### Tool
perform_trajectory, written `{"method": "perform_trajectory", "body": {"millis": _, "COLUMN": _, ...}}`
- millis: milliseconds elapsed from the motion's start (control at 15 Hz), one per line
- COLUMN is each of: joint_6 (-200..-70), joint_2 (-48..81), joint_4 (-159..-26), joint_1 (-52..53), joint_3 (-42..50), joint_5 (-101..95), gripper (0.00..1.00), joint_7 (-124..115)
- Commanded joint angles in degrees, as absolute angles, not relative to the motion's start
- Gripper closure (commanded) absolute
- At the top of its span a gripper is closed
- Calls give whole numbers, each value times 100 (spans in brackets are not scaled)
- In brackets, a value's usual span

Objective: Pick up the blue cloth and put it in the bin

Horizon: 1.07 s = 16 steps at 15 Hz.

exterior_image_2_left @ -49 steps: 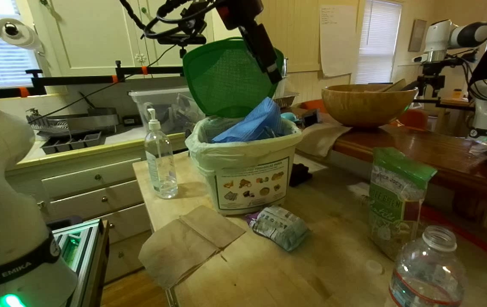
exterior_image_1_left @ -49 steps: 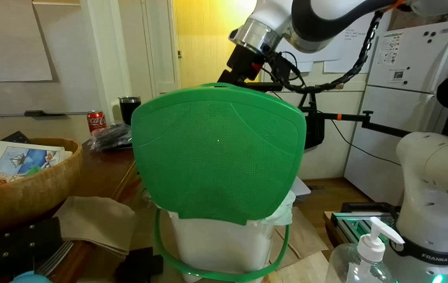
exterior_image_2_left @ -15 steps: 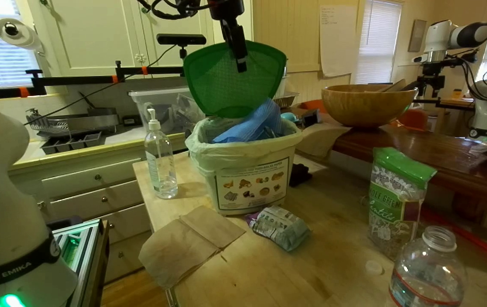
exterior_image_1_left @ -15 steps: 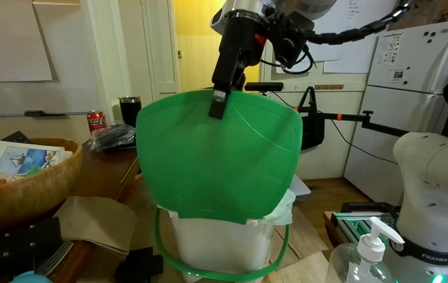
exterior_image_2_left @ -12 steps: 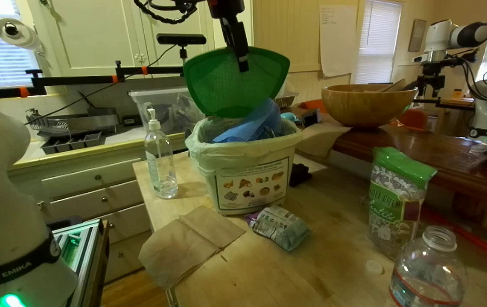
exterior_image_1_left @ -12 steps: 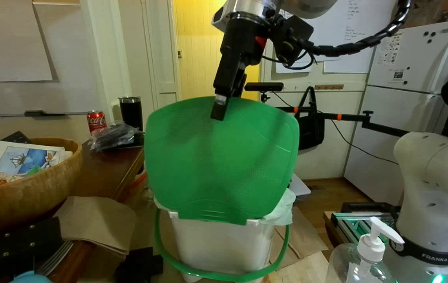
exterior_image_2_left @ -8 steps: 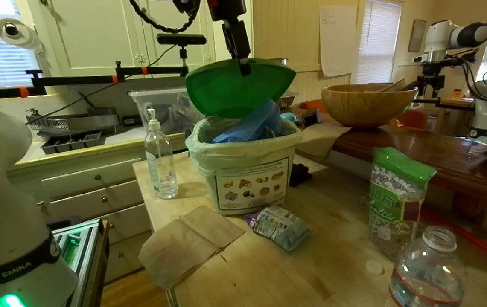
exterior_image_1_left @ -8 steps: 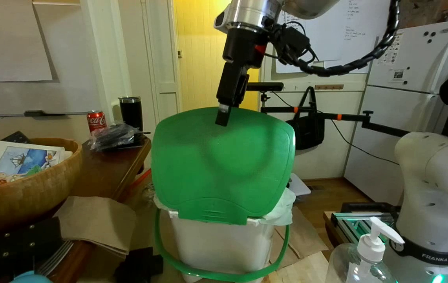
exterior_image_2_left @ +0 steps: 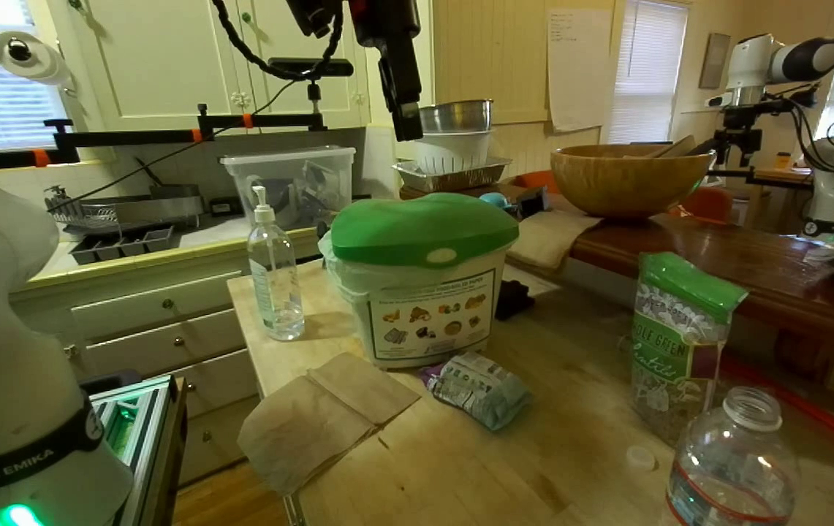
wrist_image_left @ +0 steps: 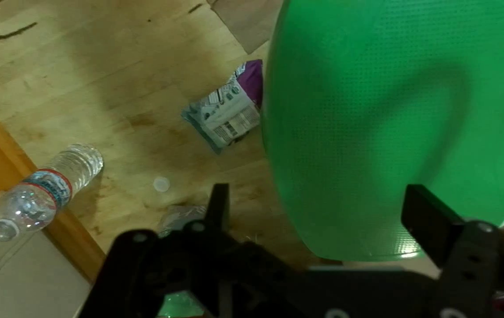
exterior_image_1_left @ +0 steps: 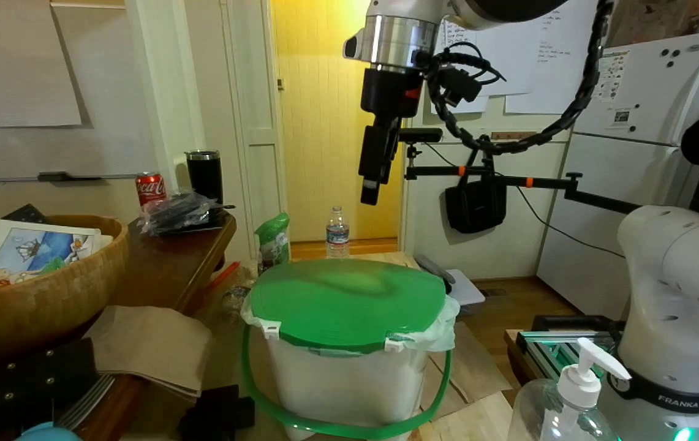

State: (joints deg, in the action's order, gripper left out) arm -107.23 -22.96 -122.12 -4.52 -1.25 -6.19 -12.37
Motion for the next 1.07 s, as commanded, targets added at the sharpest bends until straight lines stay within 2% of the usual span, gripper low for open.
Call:
{"method": "perform_trajectory", "body": {"millis": 0, "joint_6": -10508, "joint_2": -2455, "joint_4": -12320, "joint_1": -517, "joint_3": -82, "joint_5": -738, "gripper": 0, "joint_7": -1336}}
{"method": "perform_trajectory", "body": {"millis": 1000, "joint_6": -10630, "joint_2": -2561, "joint_4": -12315, "joint_1": -532, "joint_3": 120, "joint_5": -447, "gripper": 0, "joint_7": -1192}}
